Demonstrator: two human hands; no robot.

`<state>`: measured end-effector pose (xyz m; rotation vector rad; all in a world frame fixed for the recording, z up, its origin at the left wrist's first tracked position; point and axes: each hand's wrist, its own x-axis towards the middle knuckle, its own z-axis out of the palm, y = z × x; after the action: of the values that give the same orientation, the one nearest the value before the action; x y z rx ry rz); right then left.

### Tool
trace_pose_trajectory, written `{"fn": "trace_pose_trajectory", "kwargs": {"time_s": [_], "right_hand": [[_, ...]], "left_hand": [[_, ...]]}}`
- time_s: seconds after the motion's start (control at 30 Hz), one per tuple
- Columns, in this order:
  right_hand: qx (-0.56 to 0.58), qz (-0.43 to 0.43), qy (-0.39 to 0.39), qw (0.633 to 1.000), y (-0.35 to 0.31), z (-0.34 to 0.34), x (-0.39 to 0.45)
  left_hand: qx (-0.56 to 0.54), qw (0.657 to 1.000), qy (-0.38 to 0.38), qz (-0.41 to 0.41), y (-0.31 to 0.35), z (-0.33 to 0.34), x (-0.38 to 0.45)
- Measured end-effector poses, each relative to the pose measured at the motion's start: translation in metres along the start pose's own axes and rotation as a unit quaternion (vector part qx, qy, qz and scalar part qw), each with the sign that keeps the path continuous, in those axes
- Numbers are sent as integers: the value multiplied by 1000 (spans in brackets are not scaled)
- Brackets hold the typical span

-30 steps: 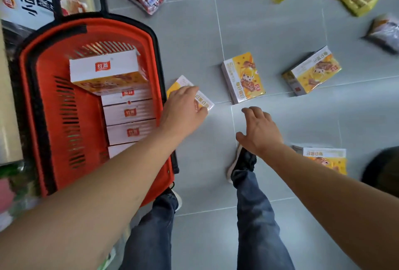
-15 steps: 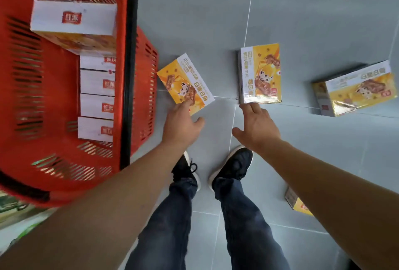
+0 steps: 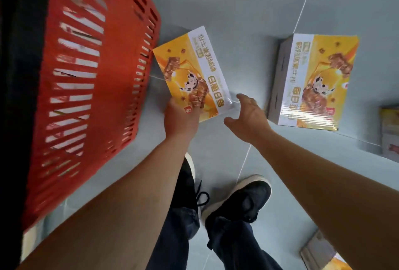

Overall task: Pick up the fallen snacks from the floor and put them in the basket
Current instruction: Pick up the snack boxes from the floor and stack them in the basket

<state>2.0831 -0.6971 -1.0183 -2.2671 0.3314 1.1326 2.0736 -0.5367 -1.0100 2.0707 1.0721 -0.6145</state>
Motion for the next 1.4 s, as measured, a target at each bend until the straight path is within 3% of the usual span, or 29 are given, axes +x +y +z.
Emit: {"fn": "trace_pose_trajectory", "kwargs": {"time_s": [0.07,0.17,0.27,0.37,0.53,0.67,0.8,1.03,1.2,1.3,1.4], "right_hand": [[55,-1,-25,998,5,14,18],[121,3,8,993,21,26,21],[188,31,71,979,39,29,7],[263,95,151,948,53,29,-9],[279,198,46,938,69,42,-18],[313,210,28,926,66,46,-14],[360,213,58,906,66,33,-40],[347,180,81,917,63,0,-90],[311,163,105,930,61,-6,-92],[224,137,125,957,64,-3,-86],[5,51,153,987,65,0,-83]], "left_hand": [[-46,998,13,-44,-8,13,14],[-62,997,-8,-53,-20,28,11],[-92,987,-116,-67,-27,37,-9],[-9,977,-201,-66,-27,37,-28],[42,999,29,10,-15,17,9],[69,997,-38,-7,-3,11,39],[70,996,-52,11,-11,2,14],[140,977,-66,149,-15,-23,-39],[168,962,-96,191,-2,-23,-51],[232,939,-117,225,-5,-16,-48],[340,898,-122,250,-15,-12,-43]]}}
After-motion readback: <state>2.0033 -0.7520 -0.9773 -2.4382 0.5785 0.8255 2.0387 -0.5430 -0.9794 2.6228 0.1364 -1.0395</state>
